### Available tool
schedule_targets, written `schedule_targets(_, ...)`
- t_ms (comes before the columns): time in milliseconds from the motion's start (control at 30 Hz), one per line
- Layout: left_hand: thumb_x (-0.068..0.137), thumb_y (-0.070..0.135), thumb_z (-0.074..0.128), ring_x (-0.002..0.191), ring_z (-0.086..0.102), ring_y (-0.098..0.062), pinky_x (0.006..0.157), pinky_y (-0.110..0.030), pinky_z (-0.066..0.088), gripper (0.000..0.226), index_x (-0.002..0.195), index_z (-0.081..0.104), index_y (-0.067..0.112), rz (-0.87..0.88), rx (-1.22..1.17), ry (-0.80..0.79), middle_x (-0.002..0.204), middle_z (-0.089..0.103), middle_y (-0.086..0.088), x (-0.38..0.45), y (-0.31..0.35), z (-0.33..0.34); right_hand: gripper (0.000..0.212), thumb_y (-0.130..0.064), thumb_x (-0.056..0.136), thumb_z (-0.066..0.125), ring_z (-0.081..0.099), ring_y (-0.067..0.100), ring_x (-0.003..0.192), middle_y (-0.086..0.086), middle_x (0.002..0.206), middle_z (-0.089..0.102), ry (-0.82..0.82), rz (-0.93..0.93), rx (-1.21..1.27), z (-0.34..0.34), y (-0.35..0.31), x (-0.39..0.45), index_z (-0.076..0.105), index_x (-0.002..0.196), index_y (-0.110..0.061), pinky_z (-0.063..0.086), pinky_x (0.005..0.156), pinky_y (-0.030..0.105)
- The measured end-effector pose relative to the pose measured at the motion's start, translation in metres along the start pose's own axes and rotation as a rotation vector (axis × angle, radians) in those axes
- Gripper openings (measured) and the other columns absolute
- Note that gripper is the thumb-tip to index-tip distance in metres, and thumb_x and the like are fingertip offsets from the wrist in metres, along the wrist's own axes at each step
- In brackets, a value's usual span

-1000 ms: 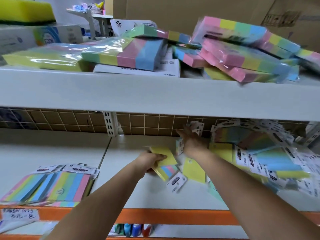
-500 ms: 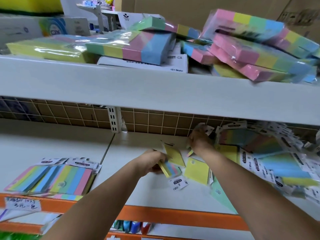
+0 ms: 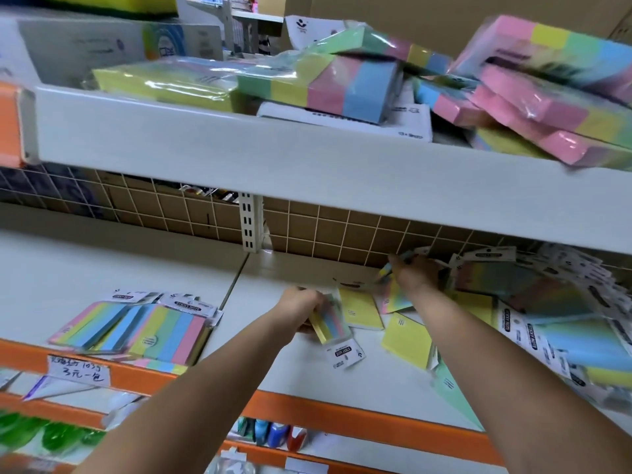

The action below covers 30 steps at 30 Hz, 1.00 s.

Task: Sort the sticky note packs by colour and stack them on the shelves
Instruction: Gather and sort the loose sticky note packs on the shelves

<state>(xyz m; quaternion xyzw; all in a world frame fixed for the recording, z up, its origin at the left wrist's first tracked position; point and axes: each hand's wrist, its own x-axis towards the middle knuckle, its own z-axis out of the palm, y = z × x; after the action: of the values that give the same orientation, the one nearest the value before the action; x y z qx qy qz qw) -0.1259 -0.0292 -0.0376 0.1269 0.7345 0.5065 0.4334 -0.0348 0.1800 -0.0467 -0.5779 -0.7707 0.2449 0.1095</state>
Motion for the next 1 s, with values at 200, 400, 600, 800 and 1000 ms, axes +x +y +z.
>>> schedule_targets(200,0.091,0.004,0.045,0.066,0.059,-0.024,0.053,-0.027,0.048,0.015,0.104,0.051,0.0,-0.029,0.011,0.035,0.079,0.057,-0.014,-0.004,-0.002,-0.005,0.059,-0.028,0.1,0.045,0.035,0.038,0.136,0.026,0.148,0.032,0.092,0.133,0.015,-0.001,-0.013,-0.001,0.029,0.144,0.009,0.034,0.109,0.041)
schedule_targets(400,0.09,0.01,0.05,0.067,0.058,-0.024,0.055,-0.026,0.047,0.018,0.105,0.054,0.001,-0.016,0.009,0.085,0.084,0.059,-0.015,0.0,0.003,-0.012,0.048,-0.02,0.093,0.056,0.05,0.033,0.125,0.021,0.136,0.052,0.077,0.142,0.1,-0.014,0.0,-0.016,0.049,0.134,0.004,0.041,0.099,0.034)
schedule_targets(600,0.09,0.018,0.049,0.073,0.056,-0.026,0.059,-0.026,0.045,0.013,0.092,0.056,0.007,-0.023,-0.026,0.194,0.079,0.057,-0.01,0.004,0.015,-0.016,0.043,-0.017,0.094,0.052,0.047,0.032,0.128,0.021,0.137,0.05,0.138,0.131,0.235,-0.026,0.014,-0.032,0.051,0.132,0.003,0.034,0.106,0.031)
schedule_targets(800,0.09,0.012,0.047,0.069,0.053,-0.023,0.059,-0.027,0.045,0.019,0.107,0.05,0.003,0.027,-0.006,0.106,0.082,0.054,-0.01,-0.014,0.016,-0.004,0.051,-0.004,0.096,0.047,0.046,0.037,0.126,0.025,0.141,0.042,0.146,0.174,0.255,-0.039,0.025,-0.056,0.03,0.144,0.003,0.038,0.101,0.037)
schedule_targets(1000,0.089,0.008,0.048,0.08,0.054,-0.03,0.069,-0.031,0.047,0.019,0.107,0.043,0.004,0.068,-0.028,0.033,0.089,0.054,-0.015,-0.028,0.013,0.001,0.027,-0.011,0.094,0.051,0.06,0.031,0.098,0.017,0.113,0.06,0.09,0.165,0.196,-0.053,0.025,-0.077,0.057,0.119,-0.003,0.044,0.073,0.027)
